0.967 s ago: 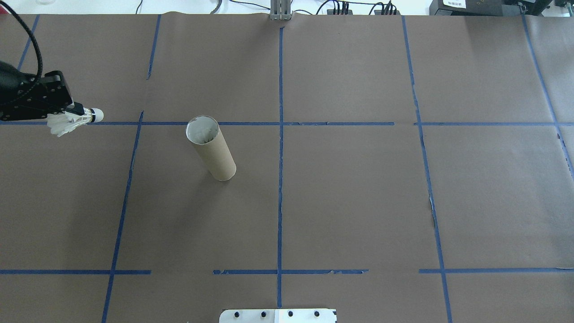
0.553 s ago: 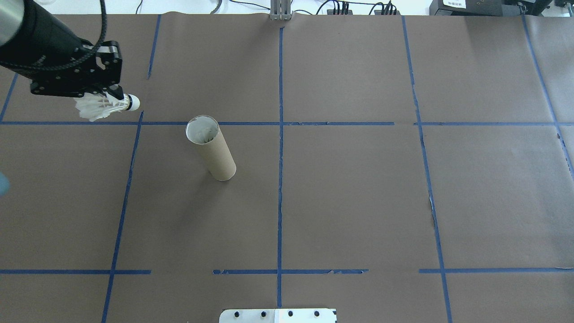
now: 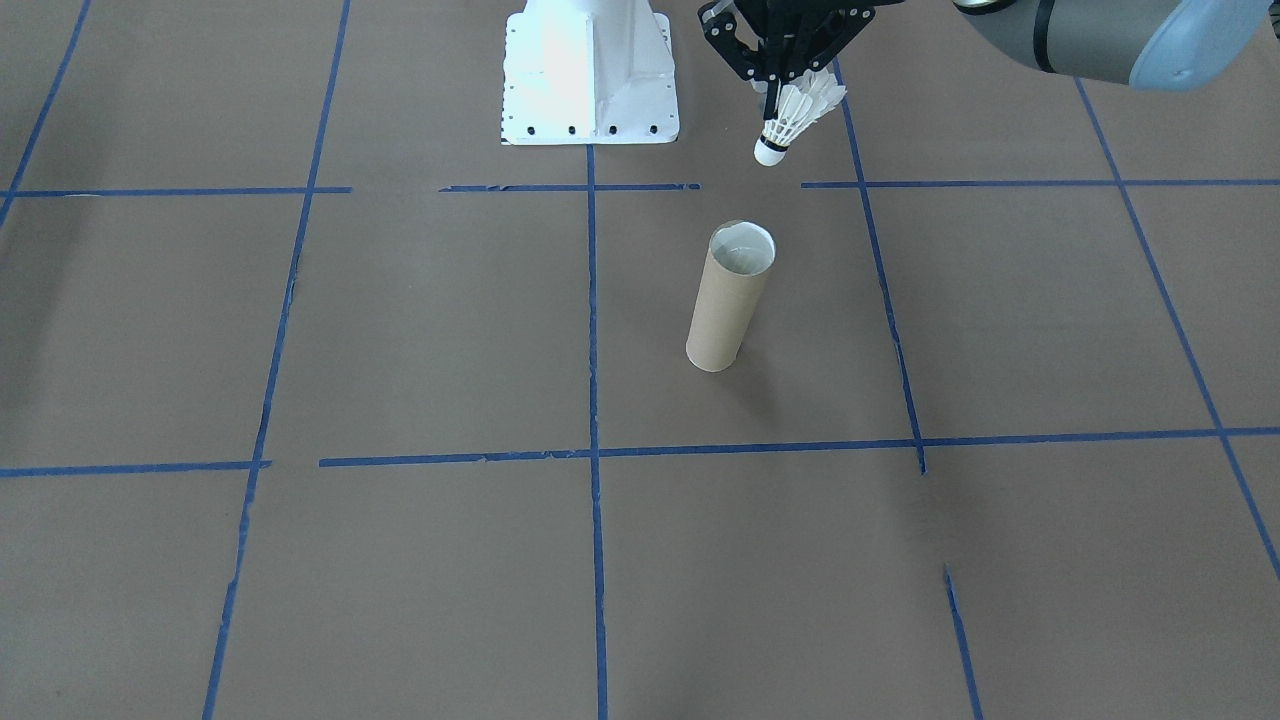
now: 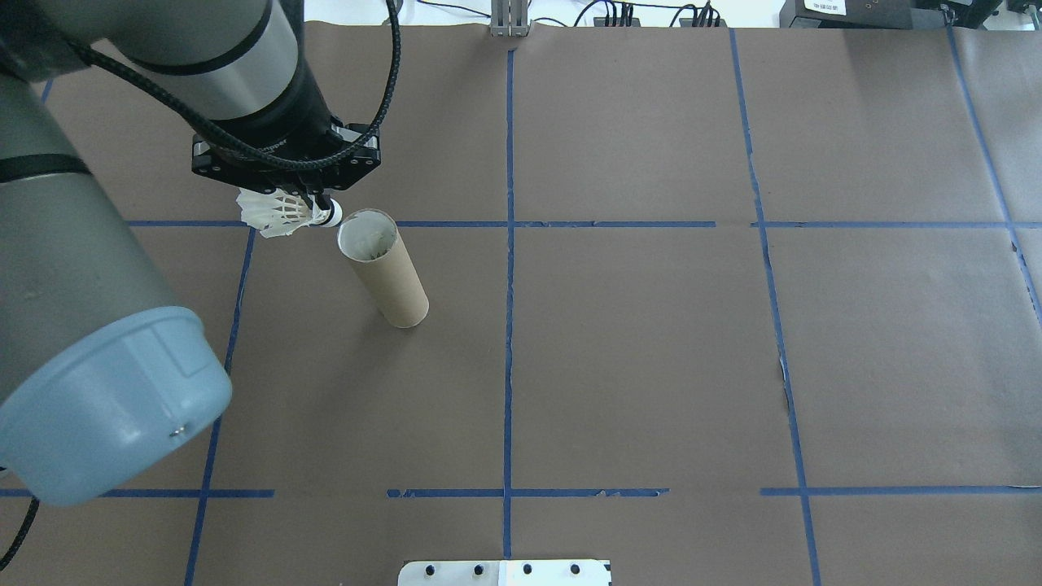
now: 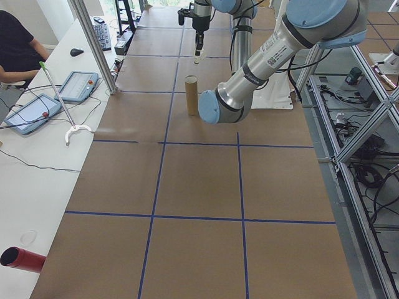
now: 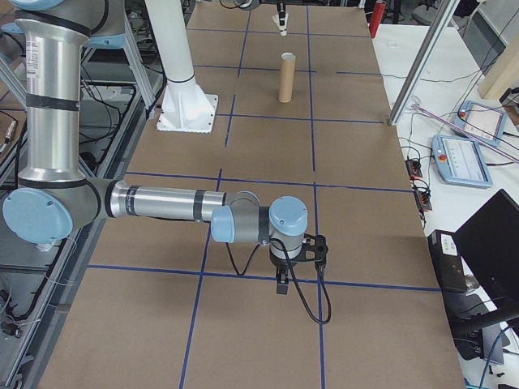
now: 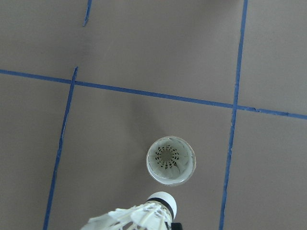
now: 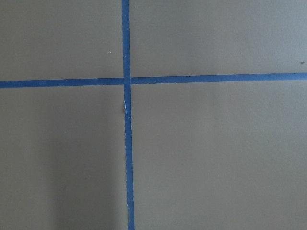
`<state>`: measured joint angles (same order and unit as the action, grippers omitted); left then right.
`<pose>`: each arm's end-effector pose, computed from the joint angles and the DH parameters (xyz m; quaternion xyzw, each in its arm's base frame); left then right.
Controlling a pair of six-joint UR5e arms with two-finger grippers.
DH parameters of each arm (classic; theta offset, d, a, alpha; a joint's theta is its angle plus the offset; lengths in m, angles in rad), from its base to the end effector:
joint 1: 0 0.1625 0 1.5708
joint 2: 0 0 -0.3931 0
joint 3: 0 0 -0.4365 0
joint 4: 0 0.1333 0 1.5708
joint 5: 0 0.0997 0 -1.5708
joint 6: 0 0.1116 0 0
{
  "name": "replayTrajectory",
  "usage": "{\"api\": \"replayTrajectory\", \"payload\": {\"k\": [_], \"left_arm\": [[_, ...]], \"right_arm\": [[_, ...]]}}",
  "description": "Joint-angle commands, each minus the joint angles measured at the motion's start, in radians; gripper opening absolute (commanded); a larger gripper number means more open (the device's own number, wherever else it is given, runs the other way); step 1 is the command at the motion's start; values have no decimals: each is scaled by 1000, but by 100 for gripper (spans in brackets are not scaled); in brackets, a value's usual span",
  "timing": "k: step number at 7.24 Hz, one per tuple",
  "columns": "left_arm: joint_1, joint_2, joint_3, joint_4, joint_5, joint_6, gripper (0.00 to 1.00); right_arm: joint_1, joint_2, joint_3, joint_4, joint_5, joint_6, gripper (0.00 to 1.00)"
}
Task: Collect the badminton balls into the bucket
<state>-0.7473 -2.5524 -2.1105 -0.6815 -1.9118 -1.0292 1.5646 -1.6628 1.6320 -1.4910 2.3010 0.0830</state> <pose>0.2949 -0.4041 -0.0291 0.0551 0.3417 -0.0437 0.9372 0.0557 -0.5042 0.6455 0.0069 -0.3576 0.0271 0.9335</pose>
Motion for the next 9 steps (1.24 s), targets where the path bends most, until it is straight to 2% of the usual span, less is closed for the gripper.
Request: {"api": "replayTrajectory", "payload": {"k": [1,2,5,8,9], "left_arm": [[26,-22,88,31,80,148,0],[26,-20,107,33,109,203,0],[31,-28,210,2,123,291,0],[48,-28,234,-41,123,291,0],[78,-25,236,-49,128,290,0]], "right_arm": [[0,0,0,0,0,0,100],[0,0,0,0,0,0,100],[0,0,0,0,0,1,100],[0,0,0,0,0,0,100],[0,0,0,0,0,0,100]]}}
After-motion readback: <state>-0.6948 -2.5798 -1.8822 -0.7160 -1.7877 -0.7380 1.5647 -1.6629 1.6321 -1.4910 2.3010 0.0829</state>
